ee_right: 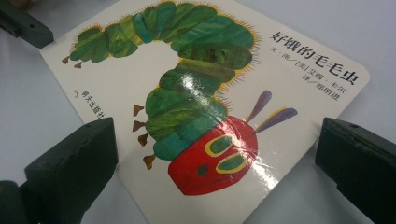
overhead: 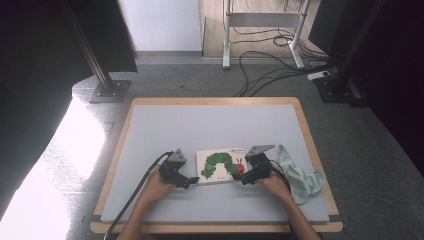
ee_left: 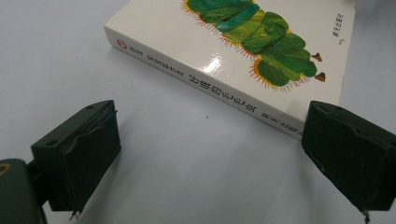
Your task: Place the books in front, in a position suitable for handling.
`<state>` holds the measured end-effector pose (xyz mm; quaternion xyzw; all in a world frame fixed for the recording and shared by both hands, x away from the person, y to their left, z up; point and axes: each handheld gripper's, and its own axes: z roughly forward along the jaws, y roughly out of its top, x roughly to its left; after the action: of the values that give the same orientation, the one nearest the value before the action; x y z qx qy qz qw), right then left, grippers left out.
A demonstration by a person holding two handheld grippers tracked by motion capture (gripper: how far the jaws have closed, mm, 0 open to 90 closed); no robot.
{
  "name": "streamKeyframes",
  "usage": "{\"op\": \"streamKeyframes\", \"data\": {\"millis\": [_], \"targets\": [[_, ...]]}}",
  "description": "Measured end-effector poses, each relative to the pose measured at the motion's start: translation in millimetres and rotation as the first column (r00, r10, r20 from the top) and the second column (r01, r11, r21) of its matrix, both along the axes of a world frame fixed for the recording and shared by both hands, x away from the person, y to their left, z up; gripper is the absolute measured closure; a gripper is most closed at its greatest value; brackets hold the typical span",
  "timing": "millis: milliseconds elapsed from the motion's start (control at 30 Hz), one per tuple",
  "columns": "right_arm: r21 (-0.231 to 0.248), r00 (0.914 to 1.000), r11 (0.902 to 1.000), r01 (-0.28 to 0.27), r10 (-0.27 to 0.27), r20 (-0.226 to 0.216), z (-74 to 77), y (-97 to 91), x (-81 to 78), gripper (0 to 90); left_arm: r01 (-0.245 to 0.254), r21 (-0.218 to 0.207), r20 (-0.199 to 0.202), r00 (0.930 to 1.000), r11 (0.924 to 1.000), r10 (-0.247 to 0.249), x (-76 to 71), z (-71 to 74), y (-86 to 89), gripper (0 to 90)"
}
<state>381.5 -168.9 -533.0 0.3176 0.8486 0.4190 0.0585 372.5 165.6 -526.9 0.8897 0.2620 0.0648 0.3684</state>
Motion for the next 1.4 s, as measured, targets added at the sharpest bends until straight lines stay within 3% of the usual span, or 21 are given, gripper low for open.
{"op": "streamKeyframes", "data": {"millis": [67, 167, 433, 800, 1200, 1400], "targets": [[-0.013, 0.9999, 0.9999, -0.008, 0.008, 0.009, 0.0, 0.3, 0.2, 0.0, 0.005, 0.046, 0.016, 0.9999, 0.9989, -0.006, 3.4, -0.5, -0.1, 0.2], [-0.02, 0.9998, 0.9998, -0.007, 0.008, 0.017, 0.1, 1.3, 0.8, 0.0, -0.024, 0.081, 0.039, 0.999, 0.9964, 0.021, 10.3, -1.2, 1.1, 0.1], [-0.004, 0.9999, 1.0, 0.005, -0.005, 0.016, 0.1, 2.9, 6.2, 0.0, -0.003, 0.082, 0.038, 0.9993, 0.9966, -0.001, 9.0, -0.7, -0.6, 0.6], [-0.016, 0.9997, 0.9996, -0.023, 0.023, 0.009, -0.2, 4.3, -0.4, 0.0, 0.053, 0.077, 0.043, 0.9975, 0.9956, -0.057, -19.0, -1.3, -9.9, 0.7], [-0.028, 0.9976, 0.9972, -0.069, 0.069, 0.008, 0.5, 4.1, -22.1, 0.0, 0.125, 0.077, 0.033, 0.9913, 0.9892, -0.128, -54.9, -1.5, -23.4, 0.0], [-0.024, 0.9974, 0.9972, -0.071, 0.071, 0.015, -0.1, 3.9, -24.7, 0.0, 0.104, 0.073, 0.031, 0.9939, 0.9919, -0.106, -60.5, -1.7, -24.9, 0.0]]}}
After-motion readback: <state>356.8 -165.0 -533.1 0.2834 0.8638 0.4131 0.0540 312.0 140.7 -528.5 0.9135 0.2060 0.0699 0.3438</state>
